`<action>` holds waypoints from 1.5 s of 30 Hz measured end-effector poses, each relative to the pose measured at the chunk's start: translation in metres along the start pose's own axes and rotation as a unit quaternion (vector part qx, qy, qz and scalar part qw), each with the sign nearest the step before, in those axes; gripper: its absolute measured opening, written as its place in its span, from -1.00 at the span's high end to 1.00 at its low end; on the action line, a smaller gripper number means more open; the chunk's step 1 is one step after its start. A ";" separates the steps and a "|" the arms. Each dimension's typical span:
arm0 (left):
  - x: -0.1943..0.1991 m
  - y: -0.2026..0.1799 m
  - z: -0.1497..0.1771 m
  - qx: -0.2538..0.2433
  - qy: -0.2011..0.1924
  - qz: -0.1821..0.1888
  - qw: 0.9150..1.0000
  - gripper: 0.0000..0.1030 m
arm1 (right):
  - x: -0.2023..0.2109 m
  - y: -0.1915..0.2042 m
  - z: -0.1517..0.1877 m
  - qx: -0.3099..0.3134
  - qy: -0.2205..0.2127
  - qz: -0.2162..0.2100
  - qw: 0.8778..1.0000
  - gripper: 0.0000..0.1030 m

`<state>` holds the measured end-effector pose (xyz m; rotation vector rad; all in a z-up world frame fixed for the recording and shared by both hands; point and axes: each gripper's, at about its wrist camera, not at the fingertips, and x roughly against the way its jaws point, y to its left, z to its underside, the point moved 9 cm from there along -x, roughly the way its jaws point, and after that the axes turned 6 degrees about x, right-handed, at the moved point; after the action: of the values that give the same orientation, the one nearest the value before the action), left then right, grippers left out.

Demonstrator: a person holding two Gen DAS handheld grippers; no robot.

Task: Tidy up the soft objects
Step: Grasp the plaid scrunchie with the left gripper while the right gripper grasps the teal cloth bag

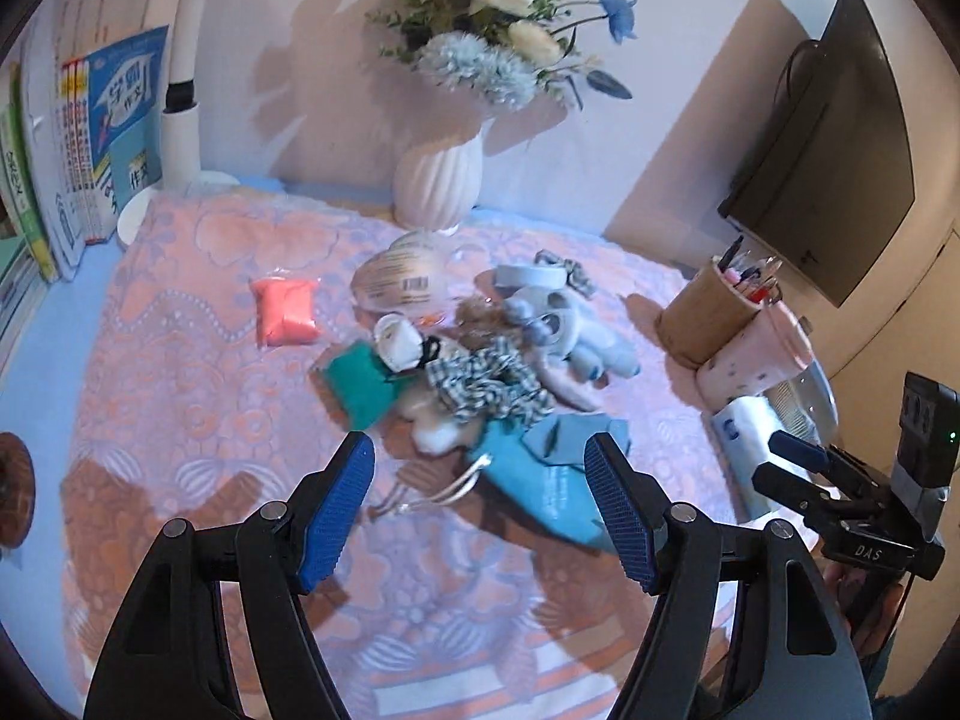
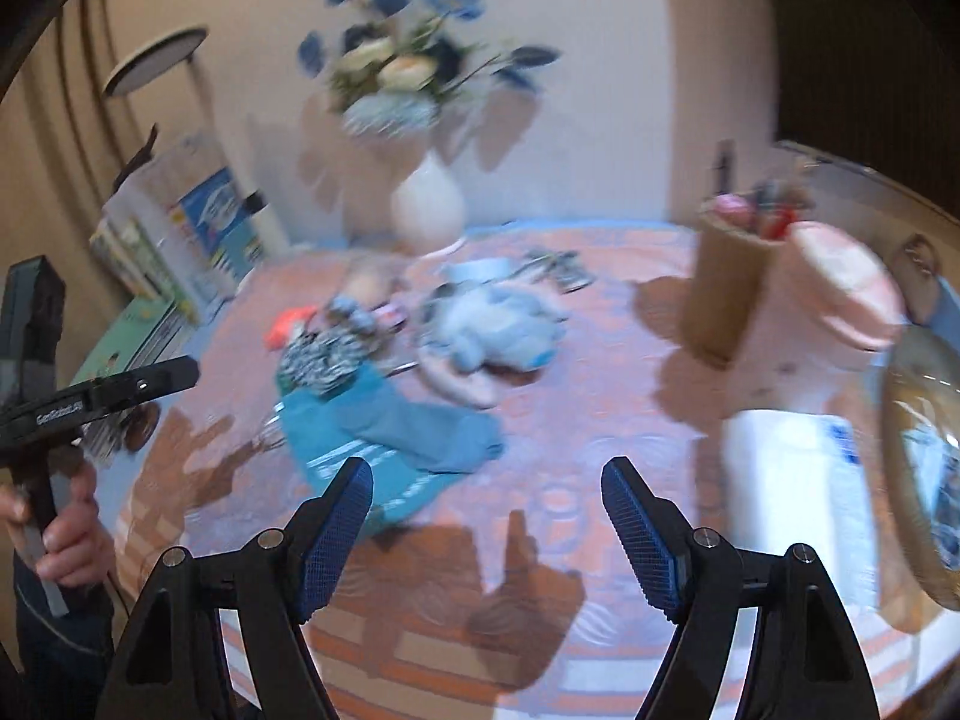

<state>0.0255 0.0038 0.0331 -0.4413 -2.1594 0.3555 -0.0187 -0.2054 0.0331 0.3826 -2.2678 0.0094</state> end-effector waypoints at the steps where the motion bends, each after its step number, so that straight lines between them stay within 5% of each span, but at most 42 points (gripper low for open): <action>1: -0.003 0.002 0.001 -0.001 0.003 -0.001 1.000 -0.39 | -0.004 0.006 0.000 0.006 0.001 -0.006 1.000 -0.50; 4: -0.018 -0.001 0.000 -0.011 0.016 -0.004 1.000 -0.52 | -0.022 0.026 0.001 0.036 0.009 -0.017 0.999 -0.51; 10: -0.038 -0.022 -0.003 -0.064 0.008 -0.012 0.998 -0.52 | -0.060 0.030 -0.001 0.100 0.029 0.030 0.994 -0.50; 19: -0.079 -0.032 -0.009 -0.126 0.021 -0.066 0.990 -0.51 | -0.117 0.024 0.002 0.089 0.074 0.003 0.993 -0.50; 25: -0.093 -0.031 -0.005 -0.135 0.031 -0.064 0.988 -0.47 | -0.133 0.026 0.000 0.091 0.076 0.002 0.993 -0.48; 31: -0.101 -0.032 -0.002 -0.141 0.037 -0.055 0.988 0.15 | -0.134 0.024 0.002 0.084 0.067 0.003 0.994 0.29; 36: -0.095 -0.033 -0.009 -0.125 0.019 -0.041 0.991 0.63 | -0.127 0.016 0.000 0.054 0.052 -0.010 0.997 0.67; 45: -0.039 -0.042 -0.027 -0.077 -0.044 0.036 0.995 0.70 | -0.086 0.000 -0.019 0.022 -0.010 0.006 1.000 0.84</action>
<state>0.0612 -0.0480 0.0376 -0.6020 -2.2709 0.2525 0.0483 -0.1802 -0.0174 0.3941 -2.2924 0.0628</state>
